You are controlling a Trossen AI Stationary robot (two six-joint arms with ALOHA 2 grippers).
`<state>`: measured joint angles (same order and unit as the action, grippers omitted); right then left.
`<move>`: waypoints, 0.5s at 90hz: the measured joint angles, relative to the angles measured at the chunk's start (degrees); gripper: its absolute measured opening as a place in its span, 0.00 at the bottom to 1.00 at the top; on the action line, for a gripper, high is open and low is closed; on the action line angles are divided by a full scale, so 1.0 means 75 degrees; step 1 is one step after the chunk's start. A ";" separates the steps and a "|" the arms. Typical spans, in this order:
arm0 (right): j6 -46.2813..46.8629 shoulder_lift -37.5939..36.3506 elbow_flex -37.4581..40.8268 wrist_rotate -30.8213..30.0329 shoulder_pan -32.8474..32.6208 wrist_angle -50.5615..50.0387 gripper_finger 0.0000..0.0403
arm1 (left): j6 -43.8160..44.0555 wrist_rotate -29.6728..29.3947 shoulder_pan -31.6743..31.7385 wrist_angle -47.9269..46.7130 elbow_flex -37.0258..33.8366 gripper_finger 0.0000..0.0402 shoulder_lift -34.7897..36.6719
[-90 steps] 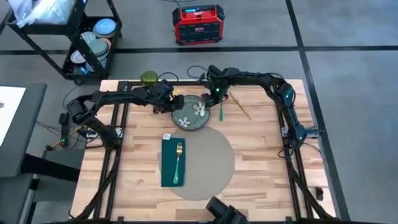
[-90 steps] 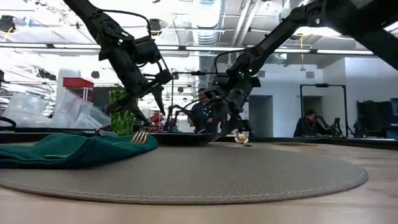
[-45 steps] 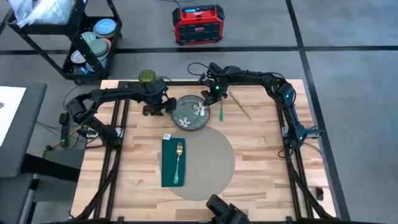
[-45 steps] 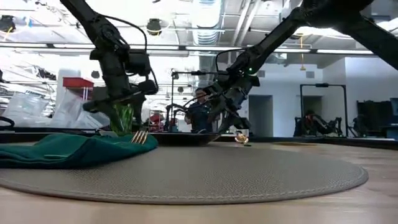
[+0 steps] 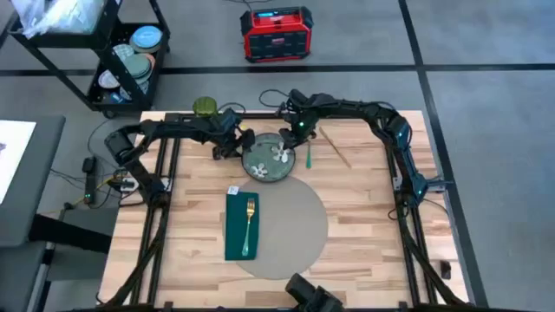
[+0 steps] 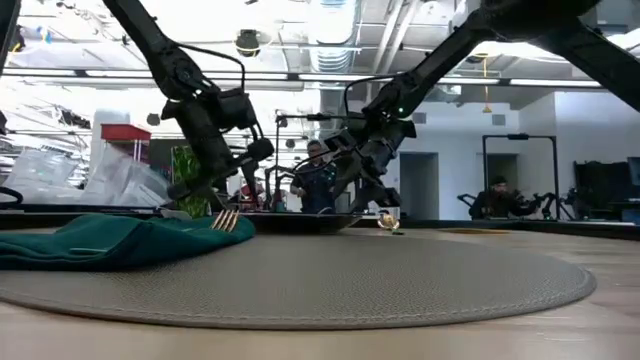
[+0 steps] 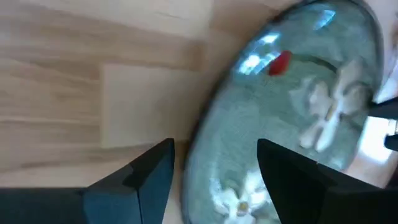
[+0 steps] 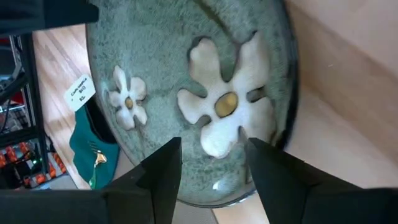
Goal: Set table place
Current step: Put the green plate on the gray table mat
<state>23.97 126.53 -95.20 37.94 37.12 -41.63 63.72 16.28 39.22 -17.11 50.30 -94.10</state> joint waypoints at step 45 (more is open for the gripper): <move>-0.0863 -0.0347 0.0021 -0.0677 0.0796 -0.1299 0.42 | 0.0053 0.0014 -0.0020 0.0036 0.0009 0.53 0.0046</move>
<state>17.50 123.93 -95.04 32.85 43.09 -51.37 64.12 16.38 39.07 -16.84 50.37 -93.76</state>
